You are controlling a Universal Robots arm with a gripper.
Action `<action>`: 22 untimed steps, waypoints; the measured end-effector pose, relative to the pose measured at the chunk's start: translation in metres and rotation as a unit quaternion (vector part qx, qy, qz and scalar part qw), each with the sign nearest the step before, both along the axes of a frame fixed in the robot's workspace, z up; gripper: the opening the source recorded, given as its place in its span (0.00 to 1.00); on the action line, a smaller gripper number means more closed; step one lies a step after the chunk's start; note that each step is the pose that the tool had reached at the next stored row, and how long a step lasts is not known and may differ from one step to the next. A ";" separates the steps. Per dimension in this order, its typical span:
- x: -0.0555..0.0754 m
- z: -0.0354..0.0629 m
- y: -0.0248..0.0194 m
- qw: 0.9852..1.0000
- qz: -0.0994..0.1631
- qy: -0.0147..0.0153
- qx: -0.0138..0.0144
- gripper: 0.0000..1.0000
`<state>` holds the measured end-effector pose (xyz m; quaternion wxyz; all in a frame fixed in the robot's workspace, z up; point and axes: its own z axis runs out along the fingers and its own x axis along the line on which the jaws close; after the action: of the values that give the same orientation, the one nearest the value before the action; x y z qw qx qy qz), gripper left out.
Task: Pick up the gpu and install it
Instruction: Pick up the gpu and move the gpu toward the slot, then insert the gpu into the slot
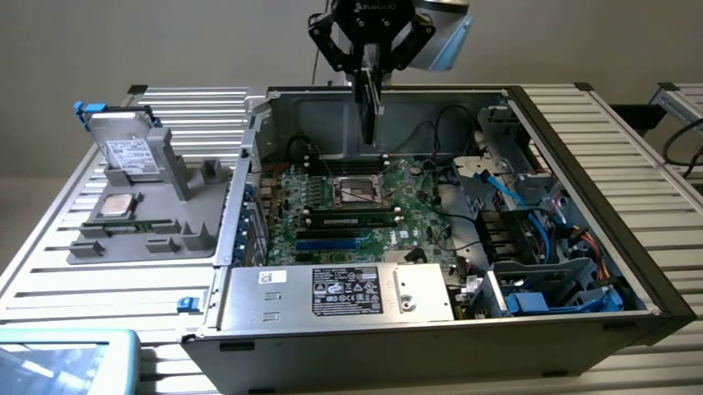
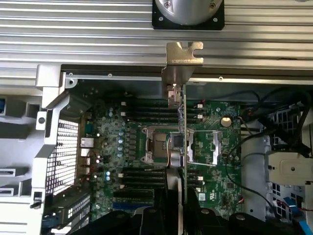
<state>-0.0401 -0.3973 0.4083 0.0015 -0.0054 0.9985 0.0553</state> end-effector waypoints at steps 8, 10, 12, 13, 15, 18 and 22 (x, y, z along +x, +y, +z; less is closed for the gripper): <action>0.024 -0.0049 0.0000 1.000 0.002 0.000 0.000 0.28; 0.024 -0.0048 0.0000 1.000 0.002 0.000 0.000 0.28; 0.024 -0.0049 0.0000 1.000 0.002 0.000 0.000 0.28; 0.024 -0.0049 0.0001 1.000 0.003 0.000 0.000 0.28; 0.024 -0.0049 0.0001 1.000 0.017 0.000 0.000 0.28; 0.024 -0.0049 0.0001 0.999 0.044 0.000 0.000 0.28; 0.024 -0.0050 0.0001 0.997 0.080 0.000 0.000 0.28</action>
<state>-0.0158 -0.3973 0.4034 -0.0030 -0.0854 0.9948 0.0552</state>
